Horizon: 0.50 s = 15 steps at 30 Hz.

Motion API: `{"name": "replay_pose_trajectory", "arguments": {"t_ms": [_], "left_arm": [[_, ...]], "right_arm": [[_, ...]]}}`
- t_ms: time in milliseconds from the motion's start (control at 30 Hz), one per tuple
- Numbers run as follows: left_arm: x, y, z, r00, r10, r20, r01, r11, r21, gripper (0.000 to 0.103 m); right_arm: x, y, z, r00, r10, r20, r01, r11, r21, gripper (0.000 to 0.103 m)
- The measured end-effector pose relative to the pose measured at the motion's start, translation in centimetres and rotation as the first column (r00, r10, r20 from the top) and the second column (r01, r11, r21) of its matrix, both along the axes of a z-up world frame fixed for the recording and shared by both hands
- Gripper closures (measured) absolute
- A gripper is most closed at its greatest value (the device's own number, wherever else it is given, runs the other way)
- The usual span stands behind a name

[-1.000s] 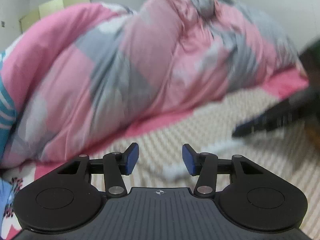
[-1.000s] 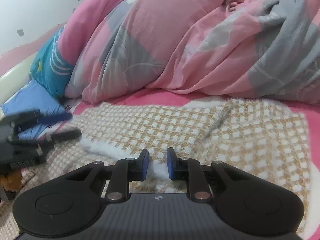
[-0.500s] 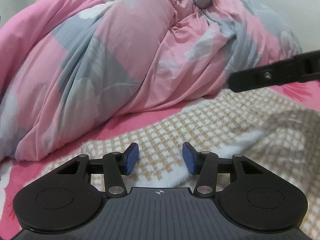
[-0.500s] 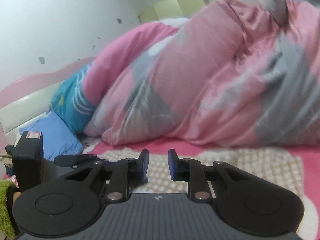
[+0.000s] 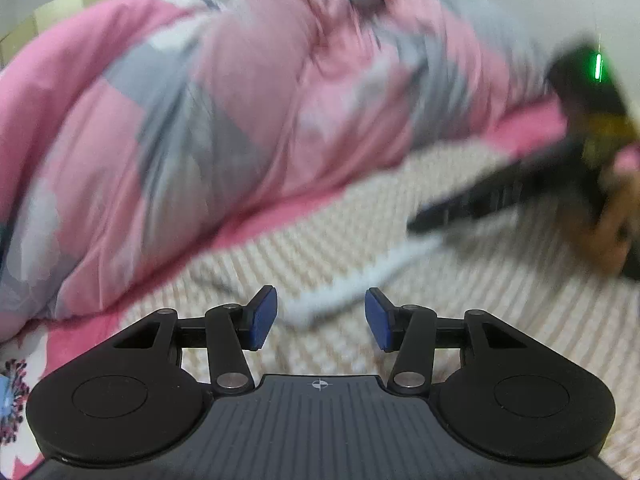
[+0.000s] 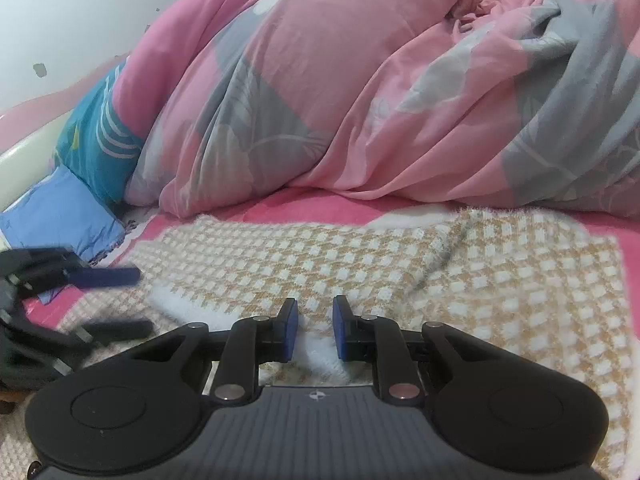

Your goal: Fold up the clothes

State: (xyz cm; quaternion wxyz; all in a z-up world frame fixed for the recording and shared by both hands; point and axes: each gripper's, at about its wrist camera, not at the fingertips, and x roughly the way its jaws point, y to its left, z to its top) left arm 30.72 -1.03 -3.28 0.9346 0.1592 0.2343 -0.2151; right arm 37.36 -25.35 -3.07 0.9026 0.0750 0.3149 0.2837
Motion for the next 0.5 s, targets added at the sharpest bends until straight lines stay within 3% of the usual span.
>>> {"name": "replay_pose_trajectory", "arguments": {"t_ms": [133, 300, 400, 500], "left_arm": [[2.6, -1.0, 0.8, 0.999, 0.030, 0.013, -0.029, 0.997, -0.076, 0.054], [8.1, -0.5, -2.7, 0.977, 0.173, -0.123, -0.188, 0.974, -0.123, 0.053], [8.5, 1.4, -3.7, 0.972, 0.170, -0.162, -0.208, 0.945, -0.253, 0.053], [7.9, 1.7, -4.2, 0.976, 0.168, -0.142, -0.202, 0.939, -0.278, 0.053]], "right_arm": [[-0.1, 0.1, 0.0, 1.000, 0.000, 0.003, 0.000, 1.000, 0.000, 0.084], [0.3, -0.2, 0.0, 1.000, 0.006, -0.012, -0.006, 1.000, 0.028, 0.084], [0.6, -1.1, 0.4, 0.999, 0.004, -0.044, 0.000, 0.996, 0.084, 0.082], [0.4, -1.8, 1.8, 0.999, -0.038, 0.023, 0.034, 0.989, 0.146, 0.081]]}}
